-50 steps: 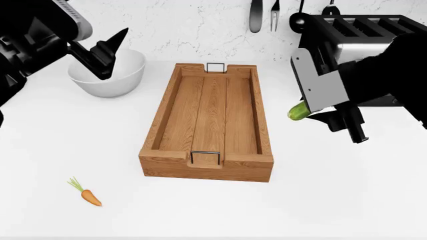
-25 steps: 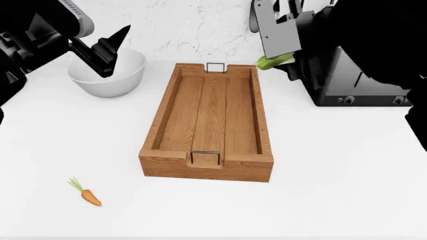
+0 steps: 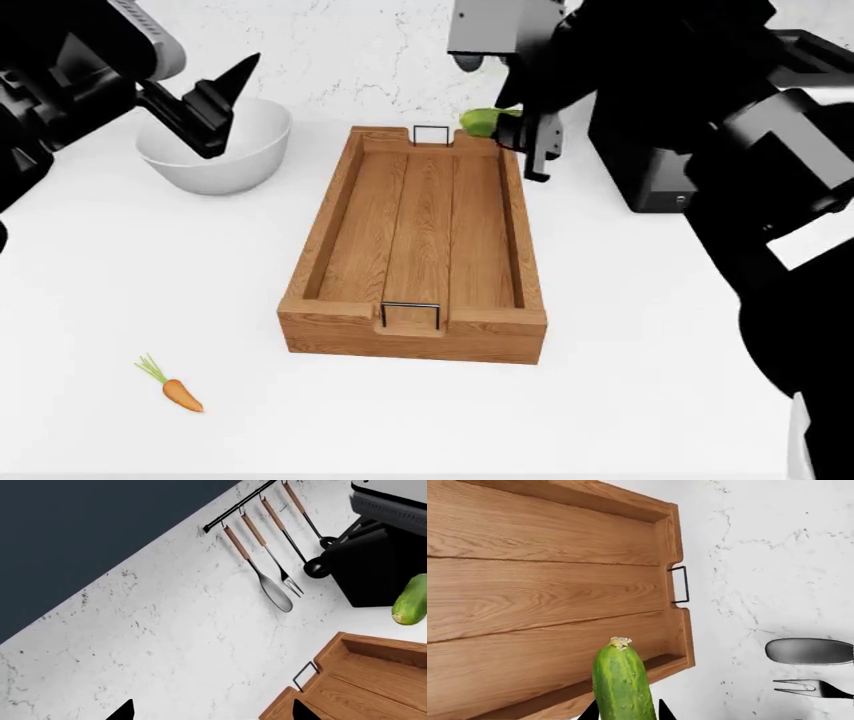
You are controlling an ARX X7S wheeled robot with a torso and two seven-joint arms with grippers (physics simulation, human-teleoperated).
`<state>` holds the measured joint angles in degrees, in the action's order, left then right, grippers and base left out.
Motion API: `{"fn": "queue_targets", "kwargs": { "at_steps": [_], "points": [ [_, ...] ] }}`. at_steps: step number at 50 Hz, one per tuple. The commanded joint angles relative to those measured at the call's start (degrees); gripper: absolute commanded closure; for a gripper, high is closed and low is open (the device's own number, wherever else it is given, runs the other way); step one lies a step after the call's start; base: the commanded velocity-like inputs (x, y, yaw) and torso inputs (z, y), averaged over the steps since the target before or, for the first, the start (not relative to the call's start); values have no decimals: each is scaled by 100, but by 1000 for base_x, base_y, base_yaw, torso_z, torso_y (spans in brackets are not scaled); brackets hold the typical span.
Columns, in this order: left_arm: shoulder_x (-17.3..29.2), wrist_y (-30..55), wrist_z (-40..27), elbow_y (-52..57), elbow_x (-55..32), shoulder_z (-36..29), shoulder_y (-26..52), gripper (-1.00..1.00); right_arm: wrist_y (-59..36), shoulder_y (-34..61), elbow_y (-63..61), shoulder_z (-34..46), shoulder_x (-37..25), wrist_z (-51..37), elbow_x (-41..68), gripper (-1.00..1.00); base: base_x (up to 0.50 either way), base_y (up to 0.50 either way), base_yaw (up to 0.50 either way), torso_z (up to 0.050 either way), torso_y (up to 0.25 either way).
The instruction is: Place the two vegetables and bowl onto the tray for setting up a vegetable dip station.
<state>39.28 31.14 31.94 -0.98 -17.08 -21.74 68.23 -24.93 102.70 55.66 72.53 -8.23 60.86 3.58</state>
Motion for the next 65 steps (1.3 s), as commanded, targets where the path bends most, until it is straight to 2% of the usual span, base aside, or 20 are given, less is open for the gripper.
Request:
{"fn": "queue_targets", "kwargs": {
  "at_steps": [1, 8, 12, 16, 17, 21, 22, 24, 26, 28, 29, 31, 33, 39, 43, 48, 51, 58, 61, 65],
  "points": [
    [-35, -89, 11, -75, -9, -10, -31, -100, -1419, -7, -555, -127, 25, 308, 246, 100, 0, 0, 0, 0, 0],
    [41, -7, 4, 32, -44, 17, -71, -100, -1807, -195, -1244, 29, -246, 401, 240, 100, 0, 0, 0, 0, 0],
    [278, 414, 60, 430, -145, -1, -154, -100, -1819, -283, -1386, 31, -292, 359, 252, 100, 0, 0, 0, 0, 0],
    [831, 1379, -22, 1467, -538, 236, -460, -100, -1682, -377, -1346, -2, -276, 281, 267, 100, 0, 0, 0, 0, 0],
    [1111, 1807, 10, 1943, -809, 380, -615, -100, -1674, -388, -1350, -7, -279, 279, 274, 100, 0, 0, 0, 0, 0],
    [1785, 2558, 230, 2895, -1142, 289, -888, -100, -1631, -426, -1352, -5, -281, 255, 277, 100, 0, 0, 0, 0, 0],
    [2075, 2671, 474, 3126, -914, -174, -820, -100, -1628, -441, -1368, -18, -280, 241, 286, 100, 0, 0, 0, 0, 0],
    [2196, 2737, 838, 3259, -822, -471, -513, -100, -1602, -448, -1328, -48, -253, 222, 306, 100, 0, 0, 0, 0, 0],
    [2317, 2570, 1633, 3295, -447, -1200, -28, -100, -1587, -446, -1319, -64, -245, 210, 316, 100, 0, 0, 0, 0, 0],
    [2187, 2335, 2454, 3129, -65, -1851, 551, -100, -1576, -447, -1283, -108, -214, 172, 337, 100, 0, 0, 0, 0, 0],
    [2172, 2267, 2639, 3091, 28, -1994, 672, -100, -1572, -453, -1276, -111, -210, 161, 339, 100, 0, 0, 0, 0, 0],
    [2065, 1893, 3462, 2795, 375, -2495, 1208, -100, -1604, -484, -1316, -121, -205, 122, 345, 100, 0, 0, 0, 0, 0],
    [1797, 1433, 4279, 2143, 806, -2985, 1837, -100, -1672, -506, -1355, -136, -197, 89, 358, 100, 0, 0, 0, 0, 0],
    [1203, -211, 5542, 444, 1635, -3899, 2816, -100, -1863, -581, -1489, -116, -249, 22, 357, 100, 0, 0, 0, 0, 0],
    [891, -987, 5788, -524, 1615, -4509, 3583, -100, -1786, -598, -1316, -145, -177, -25, 365, 100, 0, 0, 0, 0, 0],
    [1017, -1285, 5789, -657, 1274, -5590, 4199, -100, -1809, -613, -1368, -220, -200, -47, 425, 100, 0, 0, 0, 0, 0],
    [1063, -1888, 5721, -902, 1250, -6058, 4334, -100, -1978, -650, -1565, -327, -249, -136, 496, 100, 0, 0, 0, 0, 0],
    [1334, -2113, 5771, -176, 54, -7247, 4701, -100, -2333, -706, -1989, -355, -339, -227, 538, 100, 0, 0, 0, 0, 0],
    [1503, -1874, 5752, 270, -437, -7523, 4783, -100, -2317, -670, -1966, -332, -324, -204, 527, 100, 0, 0, 0, 0, 3],
    [1618, -1845, 5640, 481, -666, -7694, 4719, -100, -2309, -681, -1902, -356, -302, -258, 526, 100, 0, 0, 0, 0, 0]
  ]
}}
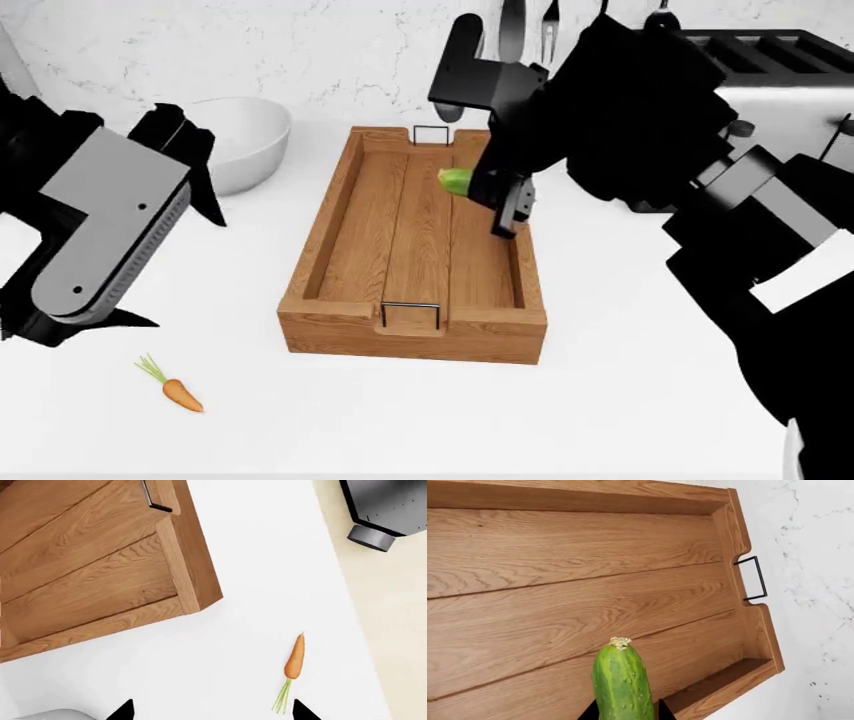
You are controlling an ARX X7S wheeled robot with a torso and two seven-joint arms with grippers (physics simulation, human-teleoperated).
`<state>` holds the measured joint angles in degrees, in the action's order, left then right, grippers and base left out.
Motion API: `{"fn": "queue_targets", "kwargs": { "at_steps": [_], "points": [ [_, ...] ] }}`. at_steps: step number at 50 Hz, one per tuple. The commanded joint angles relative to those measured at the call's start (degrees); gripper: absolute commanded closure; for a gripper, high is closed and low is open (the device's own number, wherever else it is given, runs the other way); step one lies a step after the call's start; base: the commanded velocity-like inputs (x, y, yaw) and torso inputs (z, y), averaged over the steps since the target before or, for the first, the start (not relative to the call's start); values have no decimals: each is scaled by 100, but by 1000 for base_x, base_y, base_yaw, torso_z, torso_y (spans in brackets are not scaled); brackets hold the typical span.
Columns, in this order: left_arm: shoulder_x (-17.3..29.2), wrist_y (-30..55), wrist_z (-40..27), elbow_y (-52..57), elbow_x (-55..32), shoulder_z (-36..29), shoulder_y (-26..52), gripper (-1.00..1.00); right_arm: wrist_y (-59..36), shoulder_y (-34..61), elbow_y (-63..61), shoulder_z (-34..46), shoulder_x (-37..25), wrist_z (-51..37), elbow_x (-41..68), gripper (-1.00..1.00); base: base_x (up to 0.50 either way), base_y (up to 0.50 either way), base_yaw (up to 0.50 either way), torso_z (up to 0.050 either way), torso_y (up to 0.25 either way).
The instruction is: Place the two vegetables and bowl onto the tray for setting up a vegetable dip station.
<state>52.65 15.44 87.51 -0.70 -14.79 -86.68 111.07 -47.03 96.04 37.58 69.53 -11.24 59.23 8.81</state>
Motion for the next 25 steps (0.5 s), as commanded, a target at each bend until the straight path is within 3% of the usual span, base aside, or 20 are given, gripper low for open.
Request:
{"fn": "queue_targets", "kwargs": {
  "at_steps": [1, 6, 25],
  "points": [
    [289, -248, 47, 484, -943, -1207, 425, -100, -107, -22, -111, -52, -9, -96, 4, 100, 0, 0, 0, 0, 0],
    [257, -35, -104, 483, -1366, -1227, 290, -100, 27, 58, 102, 2, 102, -41, -31, 100, 0, 0, 0, 0, 0],
    [443, 136, -731, 896, -1629, -1461, -318, -100, -191, -22, -318, -38, -34, -133, 30, 100, 0, 0, 0, 0, 0]
  ]
}}
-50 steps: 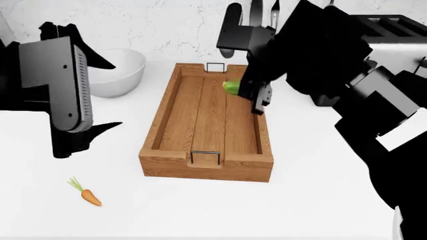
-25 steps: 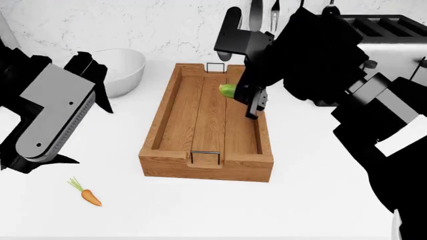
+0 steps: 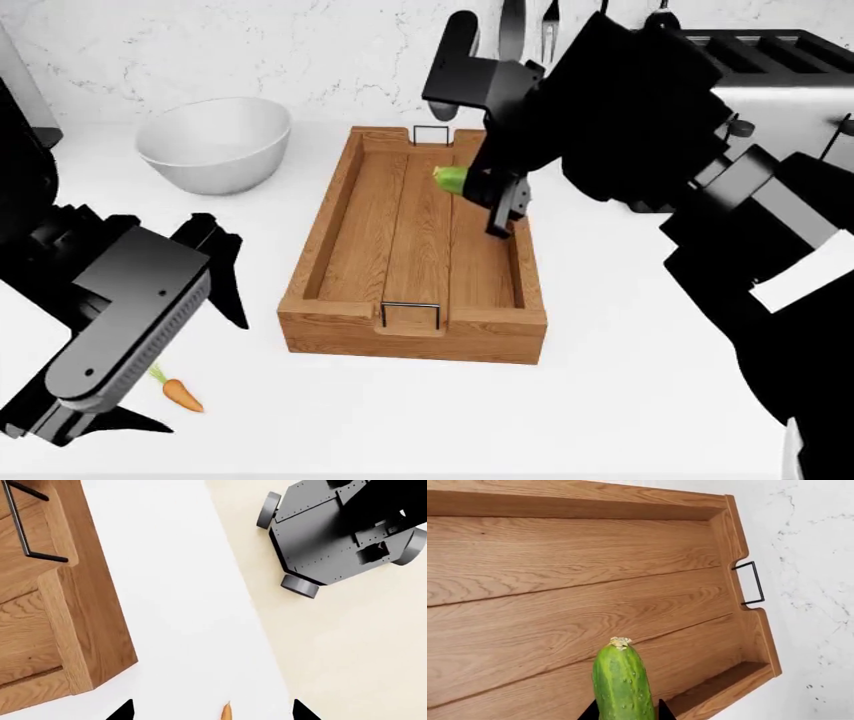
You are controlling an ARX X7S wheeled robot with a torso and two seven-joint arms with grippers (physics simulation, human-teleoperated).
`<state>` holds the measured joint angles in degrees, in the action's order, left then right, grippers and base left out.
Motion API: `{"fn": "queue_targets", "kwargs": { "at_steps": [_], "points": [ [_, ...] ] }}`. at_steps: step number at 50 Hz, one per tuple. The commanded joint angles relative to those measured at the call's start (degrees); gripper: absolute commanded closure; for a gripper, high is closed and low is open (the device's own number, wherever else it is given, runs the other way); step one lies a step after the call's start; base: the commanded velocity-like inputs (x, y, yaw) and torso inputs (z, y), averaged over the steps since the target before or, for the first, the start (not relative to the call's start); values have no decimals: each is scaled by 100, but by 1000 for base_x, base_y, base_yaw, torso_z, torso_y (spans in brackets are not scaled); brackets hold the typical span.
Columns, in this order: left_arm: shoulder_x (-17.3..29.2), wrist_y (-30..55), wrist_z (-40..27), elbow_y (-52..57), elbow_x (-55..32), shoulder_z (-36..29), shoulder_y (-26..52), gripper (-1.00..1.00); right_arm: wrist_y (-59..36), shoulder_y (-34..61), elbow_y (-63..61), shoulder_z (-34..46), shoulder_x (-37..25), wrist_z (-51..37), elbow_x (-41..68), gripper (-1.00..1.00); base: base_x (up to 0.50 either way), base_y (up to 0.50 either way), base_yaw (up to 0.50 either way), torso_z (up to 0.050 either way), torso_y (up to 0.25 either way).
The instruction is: Place the two vegetables and bowl onto the tray for setting up a vegetable dip station.
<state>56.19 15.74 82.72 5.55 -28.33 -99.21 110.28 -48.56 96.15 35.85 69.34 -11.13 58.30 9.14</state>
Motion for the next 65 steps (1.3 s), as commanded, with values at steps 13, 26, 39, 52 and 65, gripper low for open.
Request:
{"fn": "queue_targets", "kwargs": {
  "at_steps": [13, 26, 39, 52, 65],
  "points": [
    [55, -56, 3, -160, 390, -430, -62, -100, 13, -108, -107, -50, -43, -89, 35, 100, 0, 0, 0, 0, 0],
    [-488, -571, -140, -1406, 690, -371, -199, -100, -228, -171, -468, -76, -170, -144, 95, 100, 0, 0, 0, 0, 0],
    [-340, -424, -230, -1047, 569, -547, -476, -100, -269, -178, -545, -100, -209, -182, 120, 100, 0, 0, 0, 0, 1],
    [-404, -596, -171, -1338, 718, -630, -505, -100, -321, -250, -625, -119, -228, -226, 162, 100, 0, 0, 0, 0, 0],
    [-502, -755, -63, -1540, 779, -780, -668, -100, -420, -324, -798, -149, -316, -293, 202, 100, 0, 0, 0, 0, 0]
  ]
}}
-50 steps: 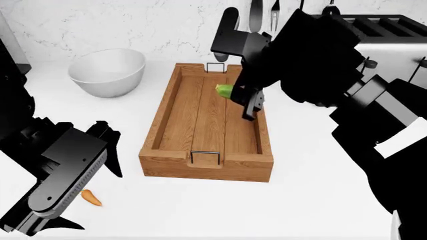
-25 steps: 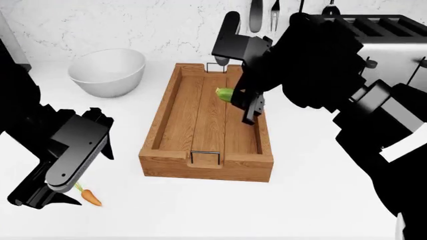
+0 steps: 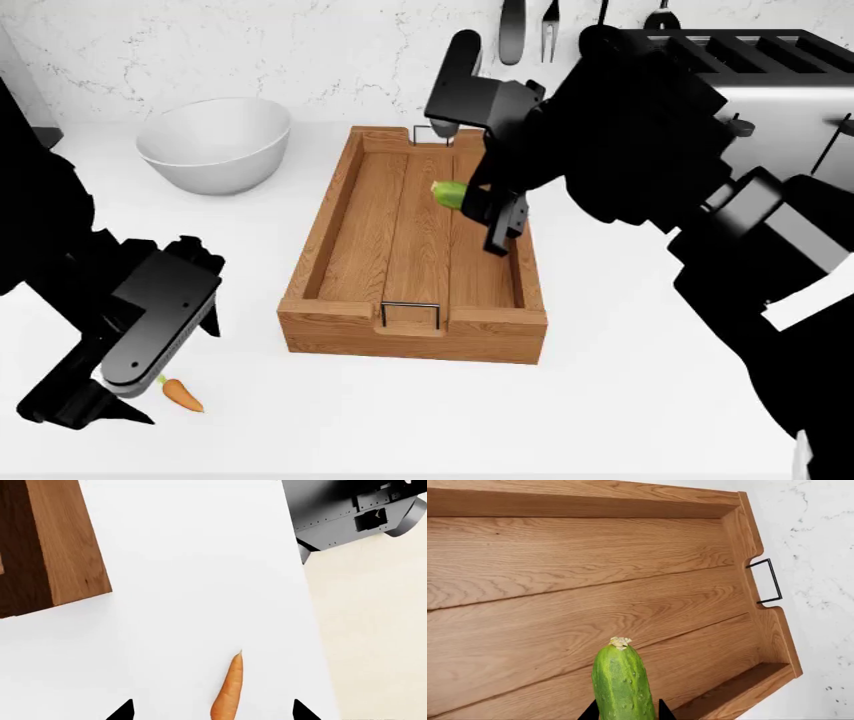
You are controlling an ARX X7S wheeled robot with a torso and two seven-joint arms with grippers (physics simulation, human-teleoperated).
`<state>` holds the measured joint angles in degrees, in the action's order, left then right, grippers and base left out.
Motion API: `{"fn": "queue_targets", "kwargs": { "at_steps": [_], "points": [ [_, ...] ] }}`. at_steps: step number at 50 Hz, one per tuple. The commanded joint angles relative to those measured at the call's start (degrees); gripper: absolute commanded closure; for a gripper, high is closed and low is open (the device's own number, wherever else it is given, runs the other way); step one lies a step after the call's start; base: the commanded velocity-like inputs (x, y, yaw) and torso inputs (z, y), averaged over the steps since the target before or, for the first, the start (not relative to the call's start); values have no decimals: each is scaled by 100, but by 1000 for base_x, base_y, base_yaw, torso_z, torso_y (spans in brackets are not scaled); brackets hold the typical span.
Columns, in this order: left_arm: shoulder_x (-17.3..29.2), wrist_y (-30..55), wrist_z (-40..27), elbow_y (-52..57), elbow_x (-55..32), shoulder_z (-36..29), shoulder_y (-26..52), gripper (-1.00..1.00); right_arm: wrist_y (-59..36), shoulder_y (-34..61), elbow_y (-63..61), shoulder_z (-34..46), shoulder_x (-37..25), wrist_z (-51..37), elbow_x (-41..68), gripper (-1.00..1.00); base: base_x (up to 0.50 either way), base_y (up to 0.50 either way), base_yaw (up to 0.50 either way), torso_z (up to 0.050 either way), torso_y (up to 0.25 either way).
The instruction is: Place the two vegetables and bowl onto the tray for setting up a vegetable dip station.
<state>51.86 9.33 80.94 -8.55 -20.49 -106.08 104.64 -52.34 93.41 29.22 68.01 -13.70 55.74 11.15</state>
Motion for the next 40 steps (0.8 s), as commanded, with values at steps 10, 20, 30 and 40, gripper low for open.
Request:
{"fn": "queue_targets", "kwargs": {
  "at_steps": [10, 20, 30, 40],
  "points": [
    [-502, -1250, 244, -1189, 183, -48, -333, -100, -111, -88, -217, -48, -76, -77, 38, 100, 0, 0, 0, 0, 0],
    [-930, -1852, 217, -2041, 314, -48, -558, -100, -275, -133, -475, -82, -188, -113, 94, 100, 0, 0, 0, 0, 0],
    [-1157, -2171, 431, -2452, 278, -193, -795, -100, -512, -152, -781, -149, -328, -180, 153, 100, 0, 0, 0, 0, 1],
    [-1205, -2192, 279, -2510, 143, -239, -1110, -100, -553, -164, -843, -158, -302, -195, 184, 100, 0, 0, 0, 0, 0]
  ]
}}
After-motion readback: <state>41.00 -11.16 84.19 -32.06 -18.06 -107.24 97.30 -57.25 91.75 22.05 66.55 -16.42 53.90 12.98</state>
